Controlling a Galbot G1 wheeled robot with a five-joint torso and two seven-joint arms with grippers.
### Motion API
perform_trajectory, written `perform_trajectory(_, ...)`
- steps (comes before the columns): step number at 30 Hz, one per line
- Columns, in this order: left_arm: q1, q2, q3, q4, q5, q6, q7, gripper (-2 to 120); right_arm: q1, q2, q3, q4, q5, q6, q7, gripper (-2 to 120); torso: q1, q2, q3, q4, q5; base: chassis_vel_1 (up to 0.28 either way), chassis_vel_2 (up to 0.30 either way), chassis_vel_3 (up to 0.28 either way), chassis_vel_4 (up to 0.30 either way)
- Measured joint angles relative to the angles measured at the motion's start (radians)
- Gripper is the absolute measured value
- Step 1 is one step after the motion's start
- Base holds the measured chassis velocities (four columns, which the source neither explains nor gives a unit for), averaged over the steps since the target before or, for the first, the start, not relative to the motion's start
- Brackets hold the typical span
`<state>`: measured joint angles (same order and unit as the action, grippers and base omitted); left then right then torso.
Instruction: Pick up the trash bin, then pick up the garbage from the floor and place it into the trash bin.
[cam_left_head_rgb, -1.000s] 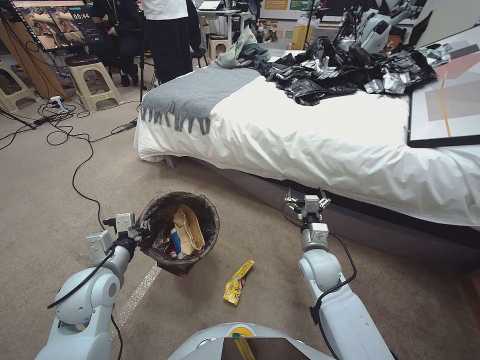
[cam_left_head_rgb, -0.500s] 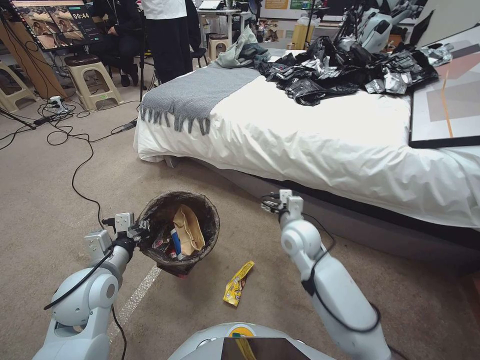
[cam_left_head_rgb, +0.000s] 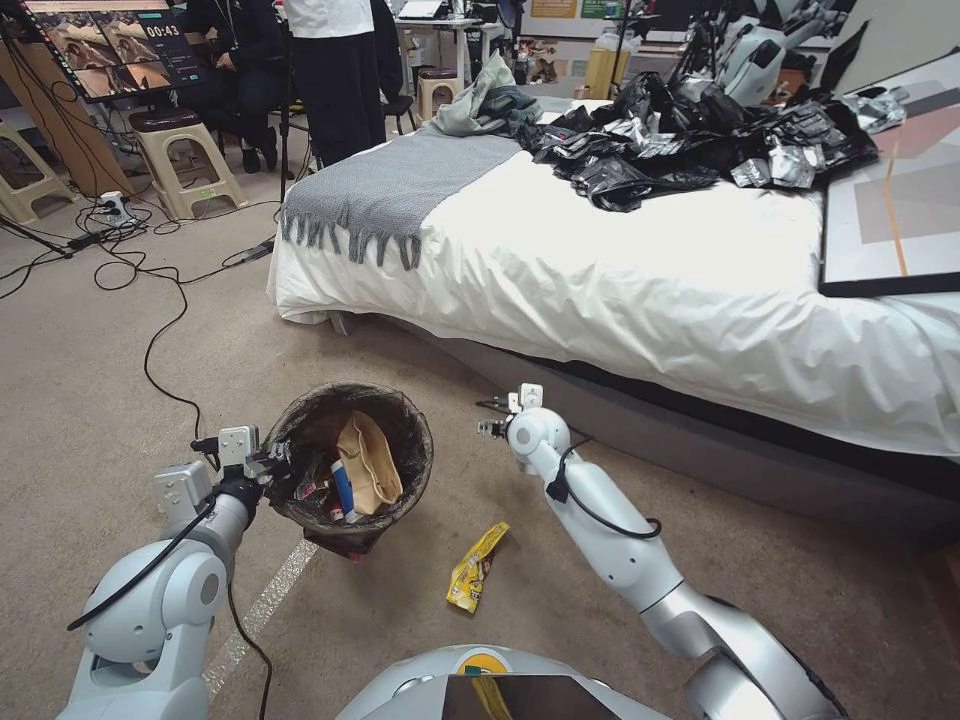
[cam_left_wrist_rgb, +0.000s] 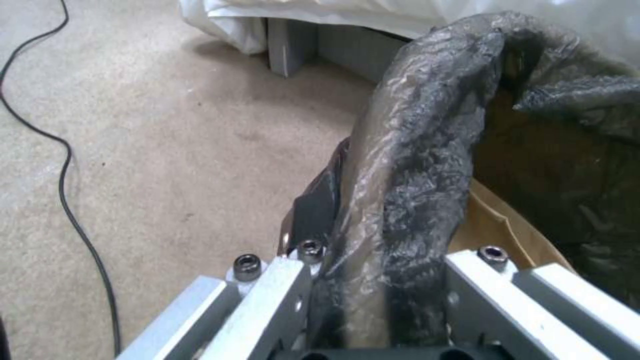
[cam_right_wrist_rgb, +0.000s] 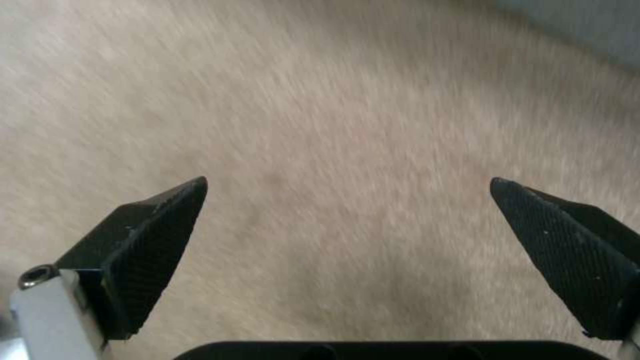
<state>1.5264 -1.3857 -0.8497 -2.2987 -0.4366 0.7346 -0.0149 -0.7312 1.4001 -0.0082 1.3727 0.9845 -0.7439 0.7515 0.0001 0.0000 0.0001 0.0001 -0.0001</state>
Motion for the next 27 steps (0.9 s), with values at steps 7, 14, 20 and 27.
perform_trajectory(7, -0.006, -0.003, 0.002, 0.011, 0.001, 0.001, 0.011, 5, -0.073, 0.024, 0.037, -0.031, -0.040, 0.004, -0.009, 100, 0.000, 0.000, 0.000, -0.0003, 0.0000, 0.000, 0.000, 0.000, 0.000)
perform_trajectory(14, -0.008, -0.006, 0.004, 0.016, 0.006, 0.003, 0.018, 5, -0.141, 0.050, 0.050, -0.016, -0.040, 0.006, 0.002, 100, 0.000, 0.000, 0.000, -0.0002, 0.0000, 0.000, 0.000, 0.000, 0.000)
perform_trajectory(20, -0.009, -0.008, 0.004, 0.022, 0.008, 0.003, 0.021, 5, -0.175, 0.059, 0.043, 0.009, -0.027, 0.007, 0.023, 100, 0.000, 0.000, 0.000, -0.0001, 0.0000, 0.000, 0.000, 0.000, 0.000)
perform_trajectory(27, -0.017, -0.008, 0.009, 0.036, 0.012, 0.003, 0.024, 5, -0.214, 0.081, 0.051, 0.022, -0.002, 0.008, 0.039, 100, 0.000, 0.000, 0.000, -0.0001, 0.0000, 0.000, 0.000, 0.000, 0.000)
